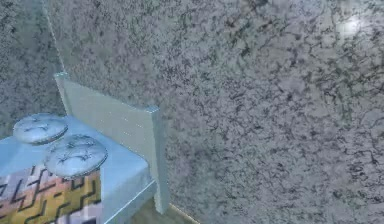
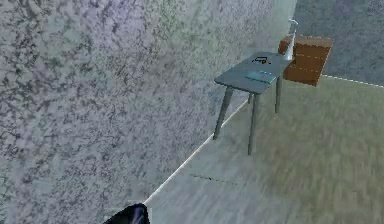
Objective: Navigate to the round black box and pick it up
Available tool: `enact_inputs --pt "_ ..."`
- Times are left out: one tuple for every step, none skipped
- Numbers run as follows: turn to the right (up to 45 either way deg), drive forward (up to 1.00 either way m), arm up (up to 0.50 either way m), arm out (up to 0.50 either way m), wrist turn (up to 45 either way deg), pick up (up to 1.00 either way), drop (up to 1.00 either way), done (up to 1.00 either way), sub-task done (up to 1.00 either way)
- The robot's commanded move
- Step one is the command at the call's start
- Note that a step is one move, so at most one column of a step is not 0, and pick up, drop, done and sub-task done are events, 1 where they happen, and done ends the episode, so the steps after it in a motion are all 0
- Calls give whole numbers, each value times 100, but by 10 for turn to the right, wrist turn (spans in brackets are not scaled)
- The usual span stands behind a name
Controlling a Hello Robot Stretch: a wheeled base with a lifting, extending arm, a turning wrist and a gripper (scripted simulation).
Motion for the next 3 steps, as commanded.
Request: enact_inputs --pt "-270 0 0 0 0 0 0 0 0" --pt "0 0 18 0 0 0 0 0 0" --pt "0 0 0 36 0 0 0 0 0"
